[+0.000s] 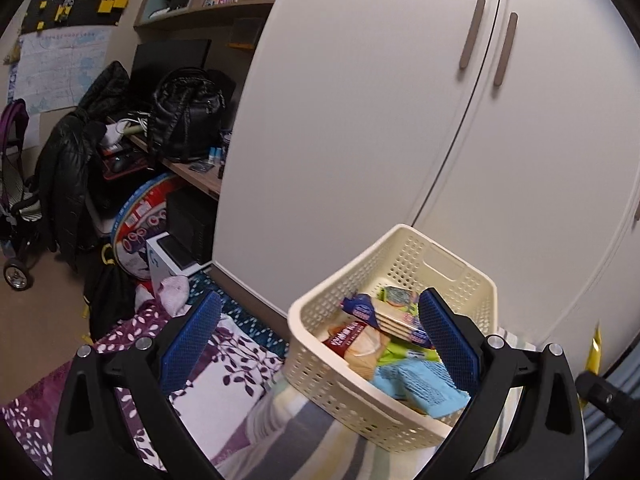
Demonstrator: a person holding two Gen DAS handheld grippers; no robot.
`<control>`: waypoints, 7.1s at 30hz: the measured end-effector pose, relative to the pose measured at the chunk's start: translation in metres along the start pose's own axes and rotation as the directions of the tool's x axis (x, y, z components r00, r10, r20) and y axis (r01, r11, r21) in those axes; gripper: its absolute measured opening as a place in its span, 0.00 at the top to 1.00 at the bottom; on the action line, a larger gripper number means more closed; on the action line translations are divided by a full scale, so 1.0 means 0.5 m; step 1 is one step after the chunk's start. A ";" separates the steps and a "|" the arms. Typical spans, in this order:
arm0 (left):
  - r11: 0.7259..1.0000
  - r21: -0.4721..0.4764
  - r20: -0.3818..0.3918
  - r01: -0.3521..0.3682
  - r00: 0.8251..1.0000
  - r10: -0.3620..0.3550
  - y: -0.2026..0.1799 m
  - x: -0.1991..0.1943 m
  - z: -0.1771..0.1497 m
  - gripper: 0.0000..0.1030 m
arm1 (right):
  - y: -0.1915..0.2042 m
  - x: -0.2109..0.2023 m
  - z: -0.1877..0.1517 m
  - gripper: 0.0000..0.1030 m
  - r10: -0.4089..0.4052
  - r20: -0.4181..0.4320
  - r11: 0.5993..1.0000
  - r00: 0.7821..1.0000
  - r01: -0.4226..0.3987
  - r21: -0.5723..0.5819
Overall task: Organize snacks
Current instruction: 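Carry the yellow bibizan packet into the basket and release it with the right tool, then move both open tools back over the remaining snacks, then grasp the clear bag of round cookies with the left tool and lift it, then carry the cookie bag toward the basket with the left tool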
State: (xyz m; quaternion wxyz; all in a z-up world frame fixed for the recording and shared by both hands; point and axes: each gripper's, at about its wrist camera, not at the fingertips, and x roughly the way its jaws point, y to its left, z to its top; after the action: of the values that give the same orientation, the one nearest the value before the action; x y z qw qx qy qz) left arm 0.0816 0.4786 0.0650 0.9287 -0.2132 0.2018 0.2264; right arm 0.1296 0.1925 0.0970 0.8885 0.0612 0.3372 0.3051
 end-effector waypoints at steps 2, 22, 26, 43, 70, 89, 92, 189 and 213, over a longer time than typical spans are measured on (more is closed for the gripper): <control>1.000 0.003 0.011 -0.007 1.000 0.007 0.004 -0.005 0.000 0.03 | 0.031 0.031 0.014 0.56 0.011 -0.012 1.000 1.000 -0.011 -0.019; 0.999 -0.030 0.021 -0.029 0.999 0.030 0.025 -0.012 0.000 0.03 | 0.073 0.131 0.013 0.34 0.019 -0.072 1.000 0.997 -0.018 0.011; 0.999 -0.017 0.018 -0.036 0.999 0.036 0.017 -0.013 -0.003 0.03 | 0.051 0.114 0.003 0.34 -0.002 -0.062 1.000 0.998 0.004 0.029; 0.993 0.115 0.059 0.000 0.998 -0.007 -0.049 -0.031 -0.020 0.03 | -0.089 0.047 -0.074 0.34 -0.130 -0.081 0.984 0.988 0.138 0.110; 0.904 0.394 -0.012 0.165 0.985 -0.175 -0.214 -0.065 -0.083 0.03 | -0.462 -0.133 -0.194 0.13 -0.430 -0.257 0.862 0.866 0.478 0.167; 0.755 0.506 -0.245 0.418 0.909 -0.338 -0.366 -0.084 -0.123 0.03 | -0.504 -0.028 -0.188 0.24 -0.416 -0.448 0.881 0.791 0.472 0.017; 0.729 0.529 -0.270 0.434 0.901 -0.340 -0.399 -0.074 -0.136 0.03 | -0.510 -0.028 -0.197 0.37 -0.430 -0.448 0.873 0.784 0.487 0.014; 0.388 0.622 -0.710 0.681 0.699 -0.088 -0.707 0.153 -0.442 0.03 | -0.548 -0.185 -0.227 0.43 -0.306 -0.151 0.886 0.940 0.340 0.316; 0.558 0.517 -0.602 0.649 0.739 -0.302 -0.581 0.025 -0.241 0.30 | -0.558 -0.198 -0.232 0.43 -0.305 -0.135 0.878 0.943 0.333 0.344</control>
State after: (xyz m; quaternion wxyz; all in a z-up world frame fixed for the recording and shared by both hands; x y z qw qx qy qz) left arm 0.2056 0.1899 0.0479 0.8892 0.0613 0.4111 -0.1913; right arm 0.1375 -0.1013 -0.0240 0.8865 0.1555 0.4267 0.0891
